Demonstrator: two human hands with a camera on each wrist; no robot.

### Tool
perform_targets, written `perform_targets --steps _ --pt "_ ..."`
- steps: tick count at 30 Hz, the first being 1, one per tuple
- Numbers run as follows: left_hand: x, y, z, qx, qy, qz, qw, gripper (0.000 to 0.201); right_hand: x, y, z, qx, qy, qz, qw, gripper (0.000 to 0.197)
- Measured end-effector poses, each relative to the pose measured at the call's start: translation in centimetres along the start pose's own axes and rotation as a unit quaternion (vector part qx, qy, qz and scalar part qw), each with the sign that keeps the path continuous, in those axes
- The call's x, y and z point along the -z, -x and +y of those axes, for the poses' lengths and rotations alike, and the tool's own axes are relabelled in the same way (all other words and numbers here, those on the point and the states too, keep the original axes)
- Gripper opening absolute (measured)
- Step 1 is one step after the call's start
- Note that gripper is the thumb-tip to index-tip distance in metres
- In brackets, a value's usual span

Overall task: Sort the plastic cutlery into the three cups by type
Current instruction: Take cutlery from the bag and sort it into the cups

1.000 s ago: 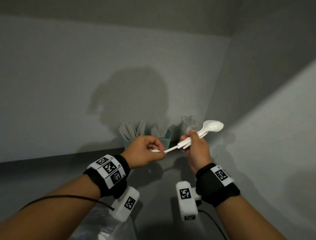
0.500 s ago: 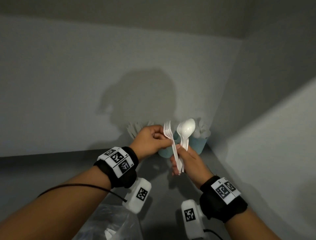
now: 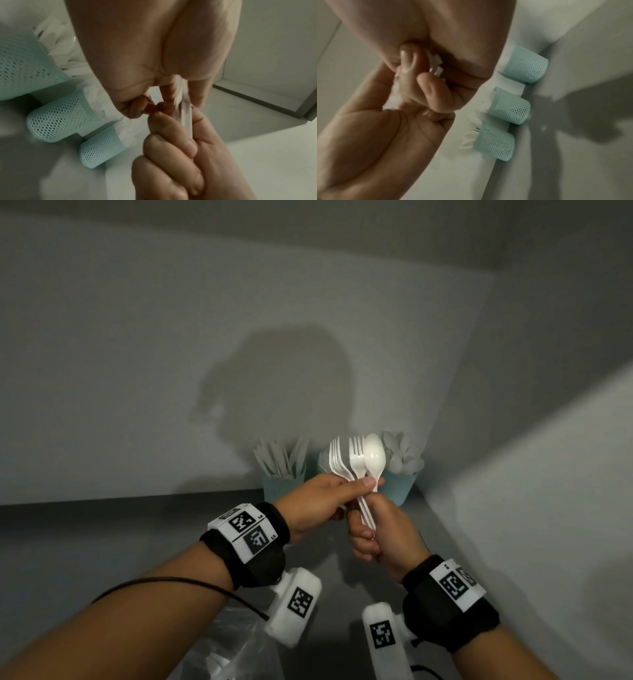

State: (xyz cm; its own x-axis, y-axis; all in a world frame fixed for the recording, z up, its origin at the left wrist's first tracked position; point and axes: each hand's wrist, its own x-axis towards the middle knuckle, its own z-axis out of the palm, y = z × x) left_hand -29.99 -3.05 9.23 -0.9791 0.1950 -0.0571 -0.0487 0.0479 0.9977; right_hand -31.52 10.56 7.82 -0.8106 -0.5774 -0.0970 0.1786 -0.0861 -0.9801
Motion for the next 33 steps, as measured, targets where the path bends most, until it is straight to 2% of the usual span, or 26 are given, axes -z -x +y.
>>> perform_targets --steps 5,8,12,16,22,26,28,29,31,33 --pt "0.9 -0.2 -0.5 -0.009 0.006 0.072 0.997 0.03 0.0 0.0 0.7 0.014 0.054 0.015 0.998 0.027" --pt "0.7 -0.1 -0.7 -0.026 0.021 0.068 0.997 0.018 0.1 -0.2 1.3 0.029 0.067 0.004 0.997 0.034" --pt "0.6 0.0 -1.0 -0.056 0.026 0.072 0.996 0.024 0.5 -0.4 1.4 0.069 0.095 0.005 0.993 0.042" --pt "0.9 -0.3 -1.1 -0.051 0.014 0.071 0.996 0.025 1.2 -0.6 1.4 0.064 0.131 0.075 0.987 0.038" --pt "1.9 -0.8 -1.3 -0.044 -0.034 0.048 0.997 0.013 2.2 -0.8 2.0 0.021 0.11 0.068 0.991 0.034" --pt "2.9 -1.4 -1.8 -0.03 -0.047 0.051 0.997 0.014 2.7 -1.2 1.9 0.035 0.064 0.103 0.992 0.022" --pt "3.3 -2.0 -1.6 -0.043 -0.044 0.089 0.994 0.013 3.1 -1.4 1.8 0.031 0.024 0.114 0.993 0.017" --pt "3.6 -2.5 -1.3 -0.054 -0.04 0.131 0.989 0.012 3.2 -1.6 1.6 0.026 0.009 0.121 0.992 0.014" --pt "4.4 -3.8 -0.6 -0.07 -0.056 0.23 0.969 0.013 3.4 -1.6 1.4 0.02 -0.013 0.133 0.991 0.012" --pt "5.2 -5.6 -0.1 -0.073 -0.119 0.293 0.946 0.021 3.6 -1.8 1.1 0.014 -0.049 0.121 0.991 0.017"
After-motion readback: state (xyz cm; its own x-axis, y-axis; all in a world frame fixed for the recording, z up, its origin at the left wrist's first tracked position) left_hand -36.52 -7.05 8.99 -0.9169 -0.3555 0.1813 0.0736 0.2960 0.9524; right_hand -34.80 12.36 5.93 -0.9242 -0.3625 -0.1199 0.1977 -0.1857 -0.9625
